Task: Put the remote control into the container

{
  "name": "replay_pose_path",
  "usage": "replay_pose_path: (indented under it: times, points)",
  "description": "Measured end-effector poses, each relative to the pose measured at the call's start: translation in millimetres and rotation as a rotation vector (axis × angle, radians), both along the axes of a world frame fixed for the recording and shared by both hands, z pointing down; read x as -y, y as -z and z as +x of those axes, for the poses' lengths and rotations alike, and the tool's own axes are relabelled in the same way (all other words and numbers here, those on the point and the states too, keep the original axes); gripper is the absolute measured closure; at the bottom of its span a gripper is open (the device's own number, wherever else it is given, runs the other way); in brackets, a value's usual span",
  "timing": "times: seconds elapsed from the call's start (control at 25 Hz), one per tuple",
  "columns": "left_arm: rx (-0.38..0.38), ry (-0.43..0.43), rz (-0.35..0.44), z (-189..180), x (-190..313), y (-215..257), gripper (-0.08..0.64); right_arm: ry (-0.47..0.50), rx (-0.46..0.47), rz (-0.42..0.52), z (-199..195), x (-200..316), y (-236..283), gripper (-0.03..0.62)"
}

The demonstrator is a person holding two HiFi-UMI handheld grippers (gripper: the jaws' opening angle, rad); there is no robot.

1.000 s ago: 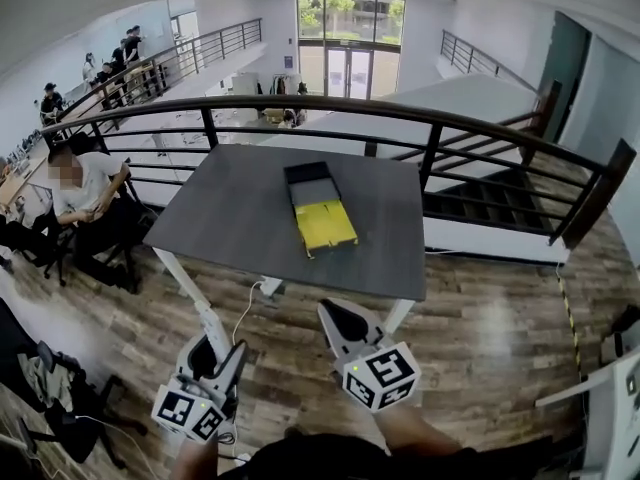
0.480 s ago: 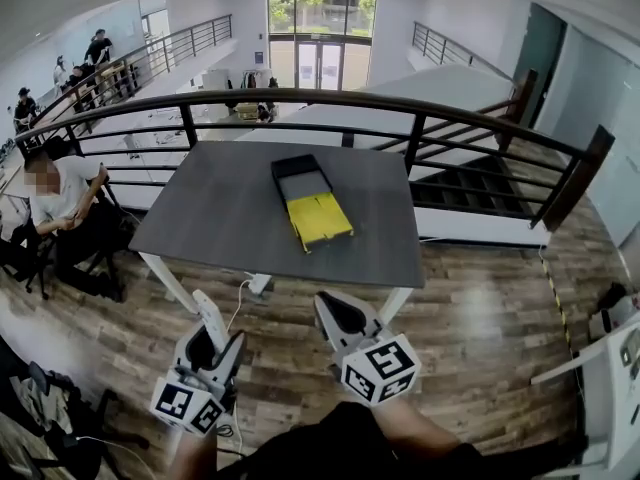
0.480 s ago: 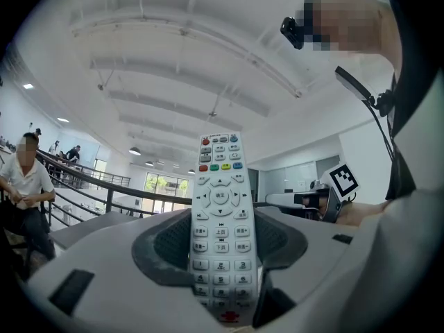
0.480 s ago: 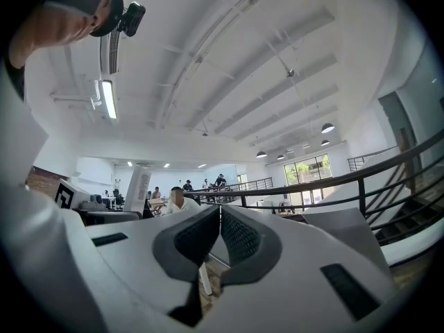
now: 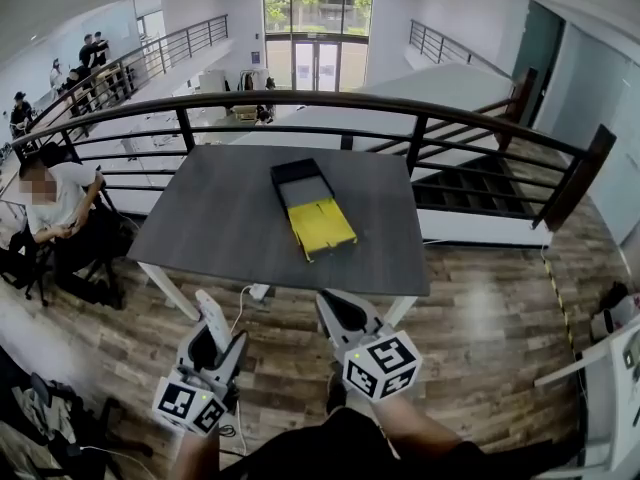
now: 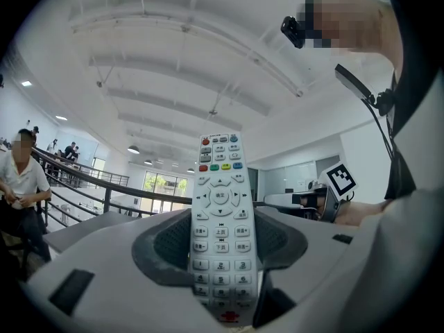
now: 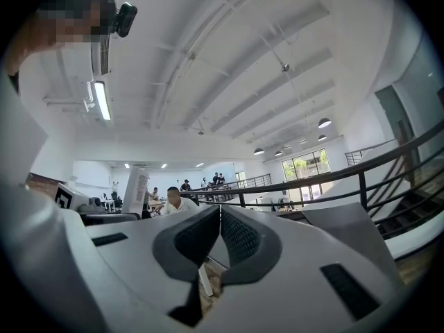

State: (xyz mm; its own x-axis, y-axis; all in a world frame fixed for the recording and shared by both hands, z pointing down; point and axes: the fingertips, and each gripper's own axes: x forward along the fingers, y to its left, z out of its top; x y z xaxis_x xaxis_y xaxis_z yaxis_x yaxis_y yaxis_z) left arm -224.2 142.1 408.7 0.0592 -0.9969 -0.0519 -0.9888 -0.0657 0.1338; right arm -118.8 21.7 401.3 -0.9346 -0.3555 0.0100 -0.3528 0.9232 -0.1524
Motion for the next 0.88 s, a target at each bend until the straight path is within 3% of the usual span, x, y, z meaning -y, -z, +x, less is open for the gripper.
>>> replay_pose_path:
  times: [0.6,0.88]
  points:
    - [0.016,0.015,0.007,-28,134,11,0.316,0.024,0.04,0.009,-29,135,12,0.591]
    - [0.024,0.055,-0.029,-47,187,18,0.316,0.051,0.051,-0.011,-48,186,21,0.591]
